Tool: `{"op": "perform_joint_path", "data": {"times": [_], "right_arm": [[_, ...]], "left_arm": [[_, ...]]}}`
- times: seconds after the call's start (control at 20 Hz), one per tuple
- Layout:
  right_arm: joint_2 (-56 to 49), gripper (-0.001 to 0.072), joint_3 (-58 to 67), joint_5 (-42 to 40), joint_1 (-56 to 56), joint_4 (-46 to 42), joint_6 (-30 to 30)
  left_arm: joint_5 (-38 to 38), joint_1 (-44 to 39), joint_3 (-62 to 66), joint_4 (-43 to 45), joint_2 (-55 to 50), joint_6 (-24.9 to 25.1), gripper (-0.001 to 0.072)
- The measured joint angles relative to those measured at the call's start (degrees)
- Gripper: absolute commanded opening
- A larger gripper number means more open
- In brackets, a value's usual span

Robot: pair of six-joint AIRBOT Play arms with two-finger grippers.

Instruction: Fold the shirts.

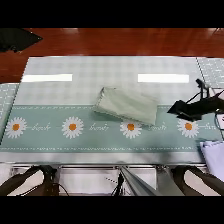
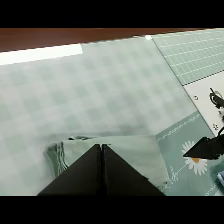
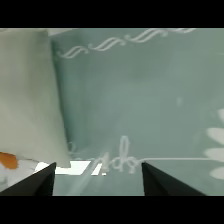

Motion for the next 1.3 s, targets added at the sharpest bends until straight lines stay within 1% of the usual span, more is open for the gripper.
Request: {"op": "perform_joint_path", "data": {"times": [0.1,0.25,0.3,0.35,0.45,0.55,0.6,0.65,0.75,0.85,1.1,1.2,1.3], "right_arm": [[0.11,0.0616,-6.25,-5.90,0.83,9.20,-3.39],[-1.07,0.0613,-11.50,-14.51,4.85,17.86,-6.12],[-1.95,0.0592,-12.44,-17.68,6.60,20.50,-6.69],[-2.95,0.0496,-13.09,-20.52,8.39,23.34,-7.34],[-4.90,0.0026,-13.81,-24.72,11.87,29.20,-9.40],[-5.73,0.0025,-13.46,-26.99,13.90,33.64,-11.85],[-5.49,0.0025,-12.79,-27.23,14.08,34.53,-12.76],[-4.59,0.0025,-11.58,-27.12,13.75,35.01,-13.75],[-1.51,0.0024,-8.13,-24.28,11.41,33.48,-13.79],[2.75,0.0024,-2.95,-19.96,7.32,29.29,-10.14],[13.92,0.0025,11.98,-0.76,-7.23,12.26,3.50],[17.64,0.0024,16.72,7.26,-14.08,7.23,7.26],[20.48,0.0024,20.68,15.39,-21.11,2.27,9.33]], "left_arm": [[0.00,0.02,0.00,0.68,0.02,0.00,0.0026],[0.00,0.00,0.00,1.18,0.02,0.00,0.0026],[0.02,0.02,0.00,1.33,0.00,0.00,0.0026],[0.02,0.02,0.00,1.40,0.00,-0.02,0.0026],[0.02,0.02,0.00,1.44,-0.04,-0.02,0.0026],[0.02,0.00,-0.02,1.60,-0.07,-0.02,0.0026],[0.02,0.00,-0.02,1.60,-0.11,-0.02,0.0026],[0.04,-0.04,-0.02,1.64,-0.11,-0.02,0.0026],[0.11,-0.17,-0.04,1.64,-0.15,0.00,0.0026],[0.31,-0.48,-0.07,1.81,-0.55,0.00,0.0026],[0.70,-2.08,-0.07,2.14,-3.58,0.00,0.0026],[0.70,-3.61,-0.07,2.12,-5.27,0.00,0.0026],[0.70,-5.66,-0.09,2.12,-6.78,0.02,0.0026]]}}
